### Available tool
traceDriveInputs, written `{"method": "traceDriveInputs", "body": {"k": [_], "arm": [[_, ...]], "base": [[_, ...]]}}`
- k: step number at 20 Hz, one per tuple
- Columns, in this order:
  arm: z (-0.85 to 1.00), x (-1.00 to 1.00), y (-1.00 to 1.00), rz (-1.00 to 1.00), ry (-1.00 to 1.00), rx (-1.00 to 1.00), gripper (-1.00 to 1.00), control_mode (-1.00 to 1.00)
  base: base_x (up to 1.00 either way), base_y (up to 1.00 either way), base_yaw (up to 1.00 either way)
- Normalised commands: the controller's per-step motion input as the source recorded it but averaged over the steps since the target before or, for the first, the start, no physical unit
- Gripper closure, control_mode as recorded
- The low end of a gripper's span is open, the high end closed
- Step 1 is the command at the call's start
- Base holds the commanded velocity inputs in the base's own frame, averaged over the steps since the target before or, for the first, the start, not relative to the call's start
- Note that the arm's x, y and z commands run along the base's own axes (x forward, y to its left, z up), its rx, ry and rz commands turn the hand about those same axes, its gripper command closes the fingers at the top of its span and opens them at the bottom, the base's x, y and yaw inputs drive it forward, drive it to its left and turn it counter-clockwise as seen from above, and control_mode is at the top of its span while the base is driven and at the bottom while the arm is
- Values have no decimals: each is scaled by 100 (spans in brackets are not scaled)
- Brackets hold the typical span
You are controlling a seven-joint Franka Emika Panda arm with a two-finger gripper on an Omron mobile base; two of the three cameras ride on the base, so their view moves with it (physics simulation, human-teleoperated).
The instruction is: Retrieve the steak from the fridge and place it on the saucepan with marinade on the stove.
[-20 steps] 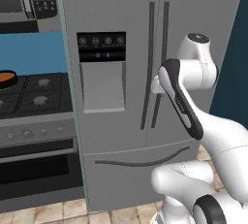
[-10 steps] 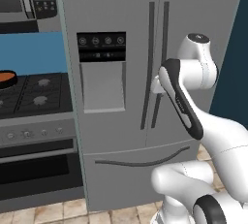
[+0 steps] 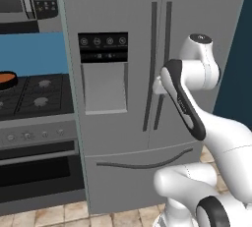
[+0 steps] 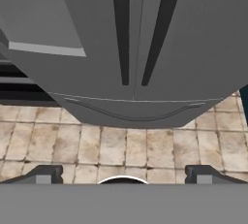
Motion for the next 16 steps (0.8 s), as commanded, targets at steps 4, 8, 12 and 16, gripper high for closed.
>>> {"method": "traceDriveInputs", "body": {"k": [4, 8, 12, 16], "arm": [[0, 22, 1, -1, 0, 0, -100, -100], [0, 9, 0, 0, -9, 0, -100, -100], [5, 10, 0, 0, -15, 0, -100, -100], [14, 4, 0, 0, -22, 0, -100, -100]], "base": [[0, 0, 0], [0, 0, 0], [0, 0, 0], [0, 0, 0]]}}
